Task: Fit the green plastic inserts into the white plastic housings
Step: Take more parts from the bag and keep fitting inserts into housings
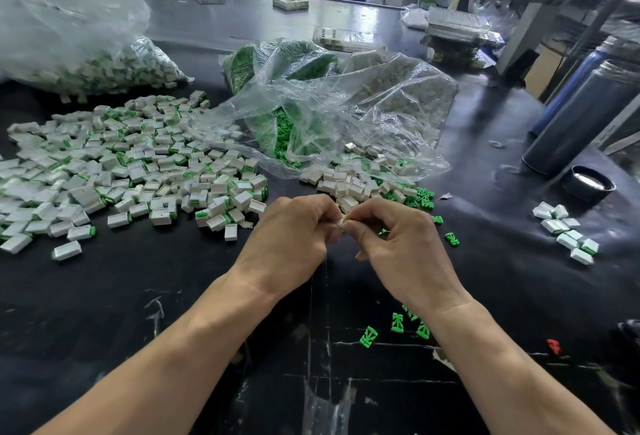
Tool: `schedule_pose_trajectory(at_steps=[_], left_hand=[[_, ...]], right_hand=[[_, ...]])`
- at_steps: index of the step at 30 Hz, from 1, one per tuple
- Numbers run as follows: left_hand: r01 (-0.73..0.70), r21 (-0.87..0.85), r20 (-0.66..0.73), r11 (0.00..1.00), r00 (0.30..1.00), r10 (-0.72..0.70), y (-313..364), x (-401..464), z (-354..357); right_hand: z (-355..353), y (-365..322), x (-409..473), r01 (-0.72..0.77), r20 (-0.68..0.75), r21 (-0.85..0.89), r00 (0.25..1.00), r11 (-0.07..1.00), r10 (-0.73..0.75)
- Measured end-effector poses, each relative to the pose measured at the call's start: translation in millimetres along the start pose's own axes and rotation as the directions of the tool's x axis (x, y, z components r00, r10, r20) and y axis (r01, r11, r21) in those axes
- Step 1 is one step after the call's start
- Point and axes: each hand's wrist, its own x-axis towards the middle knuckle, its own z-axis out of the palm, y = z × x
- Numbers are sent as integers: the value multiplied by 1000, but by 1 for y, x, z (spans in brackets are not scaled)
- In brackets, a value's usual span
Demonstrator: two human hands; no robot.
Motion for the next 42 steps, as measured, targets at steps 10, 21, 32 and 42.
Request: schedule_pose_trajectory(at_steps=[10,21,32,42], left_hand=[[17,-125,5,992,1000,-16,-8,2,6],[34,-258,-71,966,996,-54,-5,10,3],[134,-537,165,833,985,-52,9,5,6],[75,-483,103,872,994,-28,5,4,11]], right_hand=[[6,7,1,-119,-6,236,992,964,124],[11,1,9,-310,57,627,933,715,354],[22,-13,4,-449,207,520,892,727,402],[39,4,7,-368,47,372,924,852,378]])
